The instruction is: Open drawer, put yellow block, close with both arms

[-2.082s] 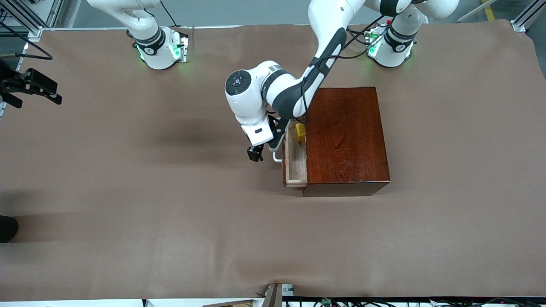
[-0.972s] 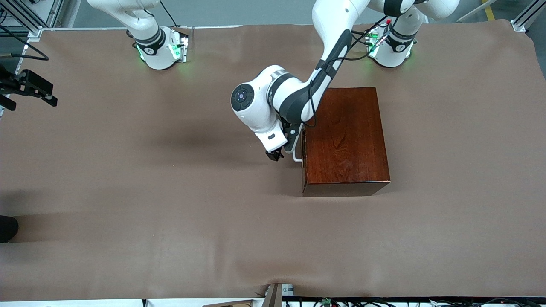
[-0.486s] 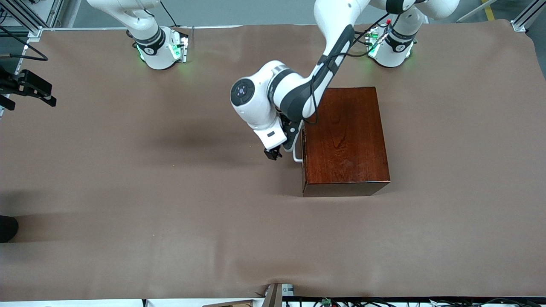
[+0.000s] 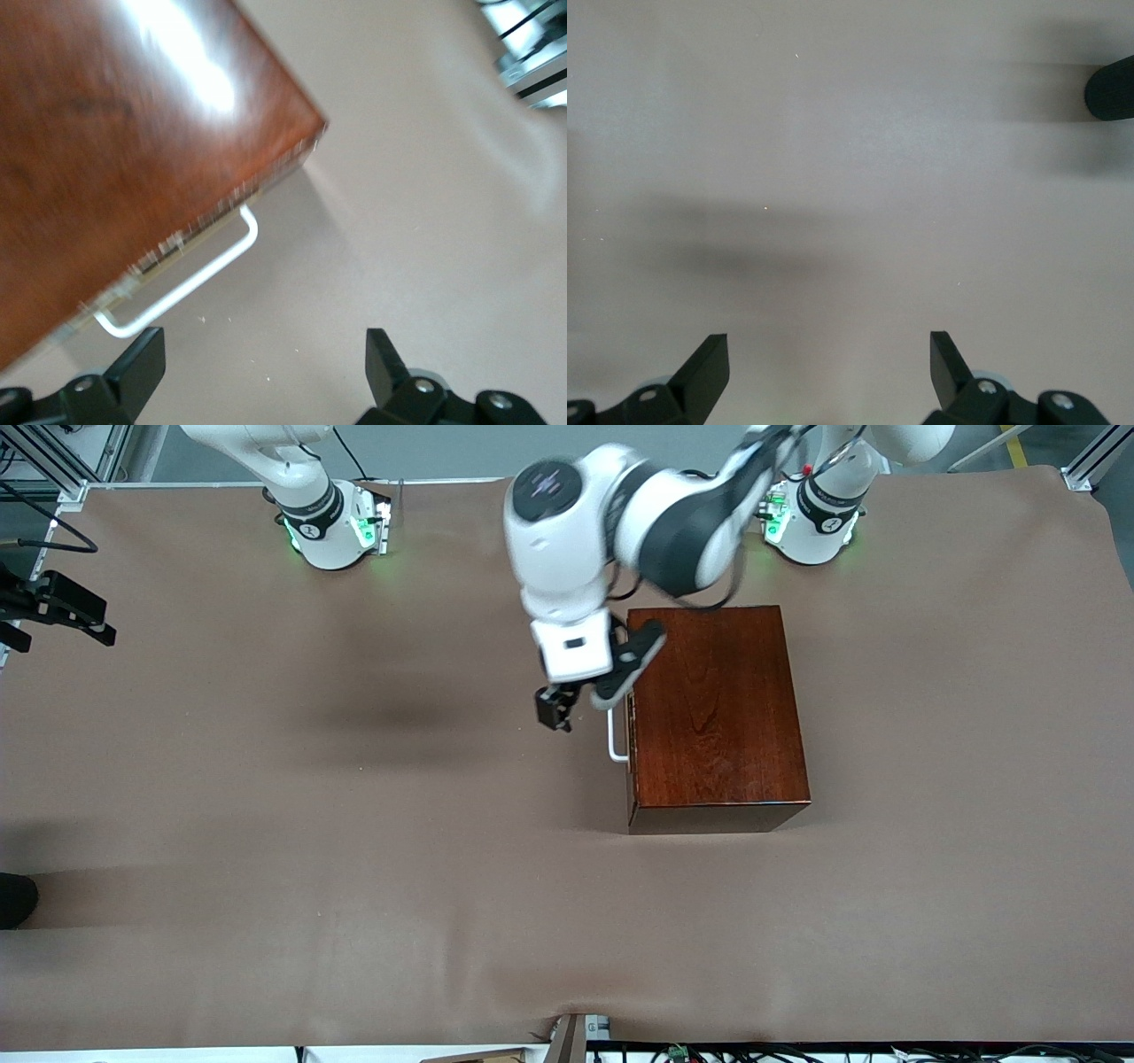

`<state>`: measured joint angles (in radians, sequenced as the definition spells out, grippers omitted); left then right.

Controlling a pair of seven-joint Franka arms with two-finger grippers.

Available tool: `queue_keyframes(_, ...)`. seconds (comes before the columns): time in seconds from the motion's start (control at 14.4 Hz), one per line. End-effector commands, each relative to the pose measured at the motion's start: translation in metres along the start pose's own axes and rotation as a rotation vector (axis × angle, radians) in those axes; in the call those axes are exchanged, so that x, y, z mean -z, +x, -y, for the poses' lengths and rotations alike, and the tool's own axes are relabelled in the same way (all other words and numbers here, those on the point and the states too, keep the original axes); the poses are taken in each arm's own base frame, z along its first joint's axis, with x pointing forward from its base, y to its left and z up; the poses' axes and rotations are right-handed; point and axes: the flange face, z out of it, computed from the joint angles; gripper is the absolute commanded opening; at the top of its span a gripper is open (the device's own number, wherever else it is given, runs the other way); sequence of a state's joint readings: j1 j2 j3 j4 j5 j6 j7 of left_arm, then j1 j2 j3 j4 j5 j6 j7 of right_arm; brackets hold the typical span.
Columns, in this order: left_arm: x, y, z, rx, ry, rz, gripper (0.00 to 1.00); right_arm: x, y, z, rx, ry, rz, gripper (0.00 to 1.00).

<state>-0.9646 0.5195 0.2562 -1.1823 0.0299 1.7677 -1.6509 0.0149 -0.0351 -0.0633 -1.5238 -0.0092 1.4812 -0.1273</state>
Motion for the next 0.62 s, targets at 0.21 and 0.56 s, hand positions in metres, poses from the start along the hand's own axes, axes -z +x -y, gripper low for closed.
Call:
queue_keyframes(0.21, 0.065, 0.107, 0.059, -0.209, -0.03, 0.032, 1.0, 0.004, 0.001, -0.004, -0.019, -0.013, 0.006, 1.0)
queue_keyframes(0.56, 0.1, 0.181, 0.124, -0.428, -0.016, 0.066, 1.0, 0.003, 0.0, -0.006, -0.019, -0.012, 0.012, 1.0)
